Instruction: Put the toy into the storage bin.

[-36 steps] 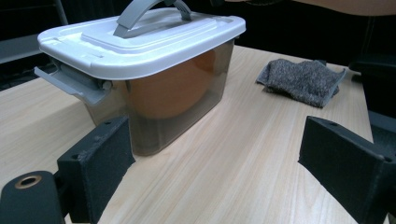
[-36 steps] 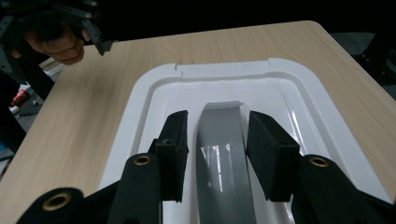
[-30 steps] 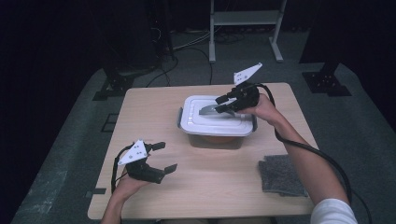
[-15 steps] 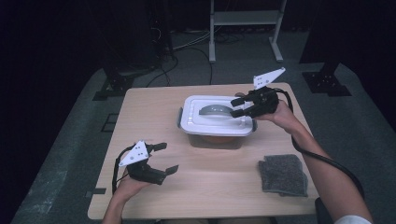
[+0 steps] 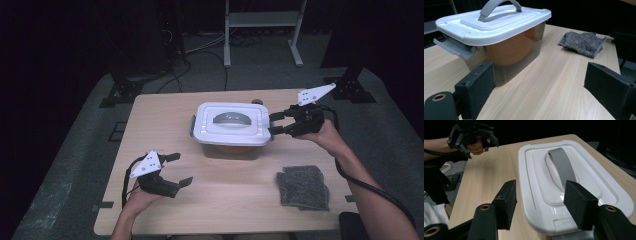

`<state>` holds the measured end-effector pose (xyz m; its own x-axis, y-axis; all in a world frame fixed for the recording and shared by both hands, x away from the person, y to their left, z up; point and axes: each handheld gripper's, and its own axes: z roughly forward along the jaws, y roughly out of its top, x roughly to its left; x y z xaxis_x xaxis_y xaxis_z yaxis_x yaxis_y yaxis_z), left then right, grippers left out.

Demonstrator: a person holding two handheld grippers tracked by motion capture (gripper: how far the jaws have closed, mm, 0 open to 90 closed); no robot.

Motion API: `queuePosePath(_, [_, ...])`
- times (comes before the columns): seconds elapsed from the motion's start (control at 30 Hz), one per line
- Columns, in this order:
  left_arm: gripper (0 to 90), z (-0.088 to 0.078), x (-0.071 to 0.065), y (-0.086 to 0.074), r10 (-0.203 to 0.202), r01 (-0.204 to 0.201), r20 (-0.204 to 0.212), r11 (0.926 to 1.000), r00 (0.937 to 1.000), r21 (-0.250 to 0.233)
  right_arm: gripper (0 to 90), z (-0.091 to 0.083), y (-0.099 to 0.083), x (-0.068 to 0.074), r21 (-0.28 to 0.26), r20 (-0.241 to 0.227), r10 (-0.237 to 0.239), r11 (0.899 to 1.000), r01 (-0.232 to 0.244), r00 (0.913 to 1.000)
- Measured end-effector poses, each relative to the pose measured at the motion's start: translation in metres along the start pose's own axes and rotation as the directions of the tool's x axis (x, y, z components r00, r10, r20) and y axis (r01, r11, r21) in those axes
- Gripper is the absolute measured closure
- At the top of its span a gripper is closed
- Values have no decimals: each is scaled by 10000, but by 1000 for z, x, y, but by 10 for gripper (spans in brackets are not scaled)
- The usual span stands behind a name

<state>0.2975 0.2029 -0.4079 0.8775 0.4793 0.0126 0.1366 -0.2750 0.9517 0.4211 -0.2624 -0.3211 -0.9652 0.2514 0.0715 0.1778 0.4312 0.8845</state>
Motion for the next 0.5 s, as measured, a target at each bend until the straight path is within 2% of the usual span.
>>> queuePosePath(0.5, [86, 1, 0, -1, -48, 48, 0, 10000, 10000, 45, 391, -28, -28, 14, -77, 476, 349, 9994, -345, 9983])
